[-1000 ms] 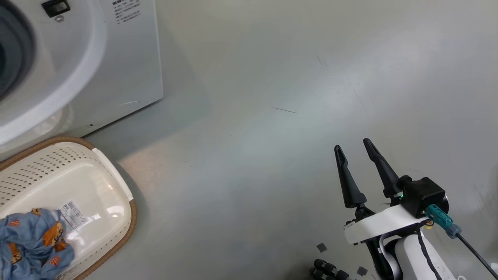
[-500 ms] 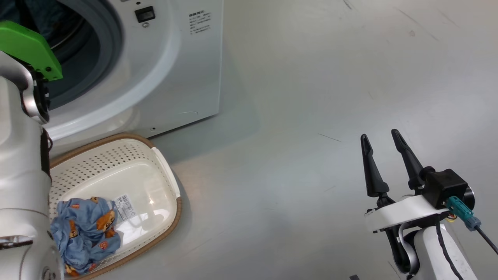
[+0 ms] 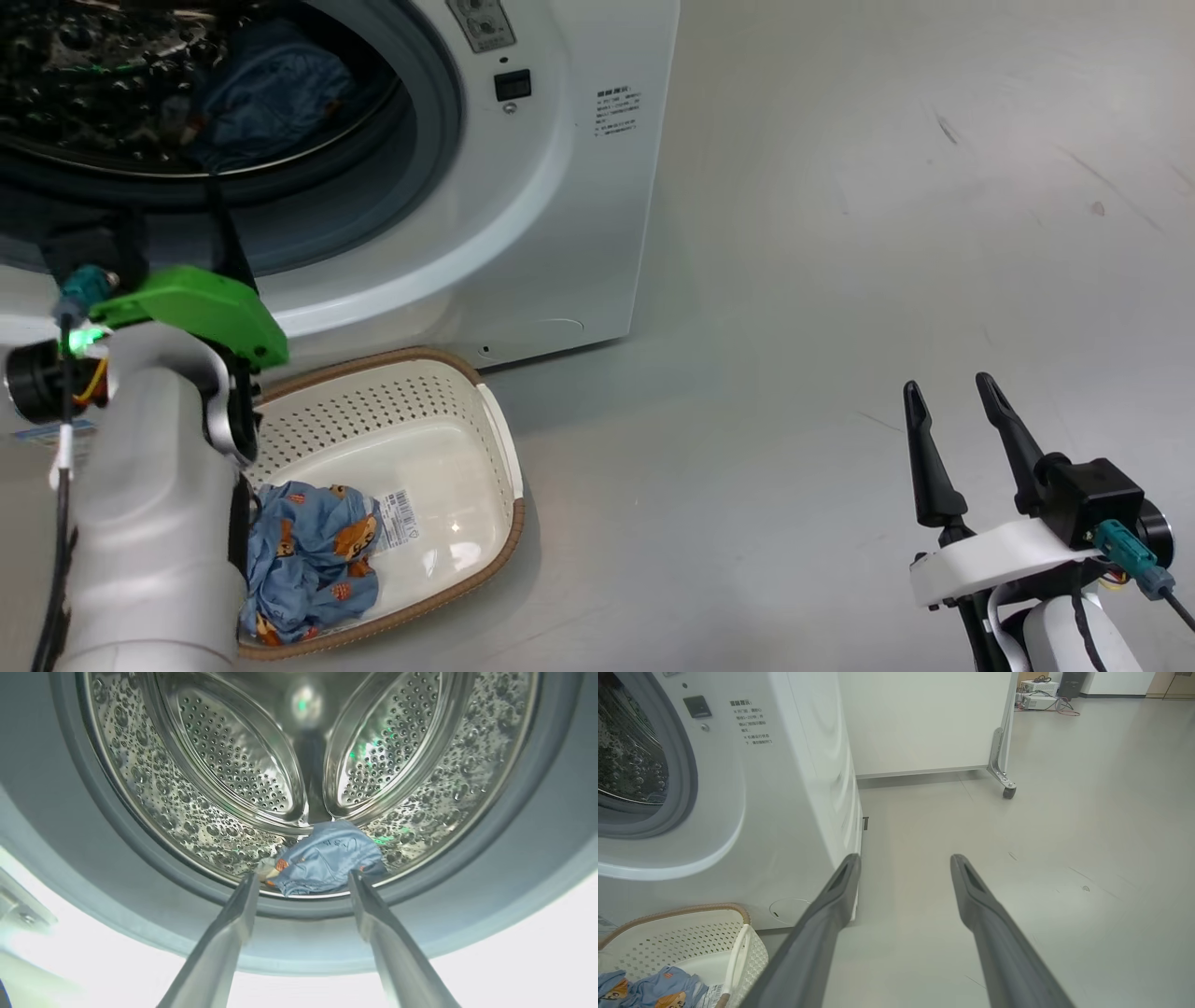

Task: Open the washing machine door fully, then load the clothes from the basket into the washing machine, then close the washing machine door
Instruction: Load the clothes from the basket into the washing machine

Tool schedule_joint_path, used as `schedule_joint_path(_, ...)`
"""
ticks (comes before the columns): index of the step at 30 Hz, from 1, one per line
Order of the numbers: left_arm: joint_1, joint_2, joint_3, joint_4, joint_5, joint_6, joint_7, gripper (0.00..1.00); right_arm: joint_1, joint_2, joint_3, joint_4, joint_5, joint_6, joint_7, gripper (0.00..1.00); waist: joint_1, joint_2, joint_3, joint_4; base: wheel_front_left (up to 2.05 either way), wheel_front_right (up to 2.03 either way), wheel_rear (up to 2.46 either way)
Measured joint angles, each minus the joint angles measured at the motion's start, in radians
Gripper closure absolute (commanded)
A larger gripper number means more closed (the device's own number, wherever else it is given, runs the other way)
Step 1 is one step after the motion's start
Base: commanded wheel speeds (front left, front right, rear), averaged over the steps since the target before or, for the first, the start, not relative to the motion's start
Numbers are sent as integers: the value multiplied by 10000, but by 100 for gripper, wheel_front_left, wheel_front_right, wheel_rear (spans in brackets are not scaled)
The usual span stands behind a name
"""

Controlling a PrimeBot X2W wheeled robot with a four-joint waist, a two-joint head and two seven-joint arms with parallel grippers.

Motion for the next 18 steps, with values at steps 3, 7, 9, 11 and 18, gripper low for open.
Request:
schedule_joint_path(3,717,-184,-109,-232,-38,-113,-100,0,199,-10,-88,6,-13,2,0,0,0,0,-309,253,0,0,0)
schedule_joint_path(7,1591,-232,-259,-671,-42,-270,-209,0,423,-65,-203,12,-100,77,0,0,0,0,-710,585,0,0,0)
schedule_joint_path(9,2090,-245,-385,-943,-46,-347,-240,0,562,-107,-245,13,-102,86,0,0,0,0,-900,751,0,0,0)
schedule_joint_path(11,2561,-272,-495,-1172,-82,-359,-238,0,711,-134,-282,8,-130,86,0,0,0,0,-1073,927,0,0,0)
schedule_joint_path(18,4240,-257,-543,-2531,-416,-537,-238,0,1014,-148,-270,12,-265,165,0,0,0,0,-1636,1475,0,0,0)
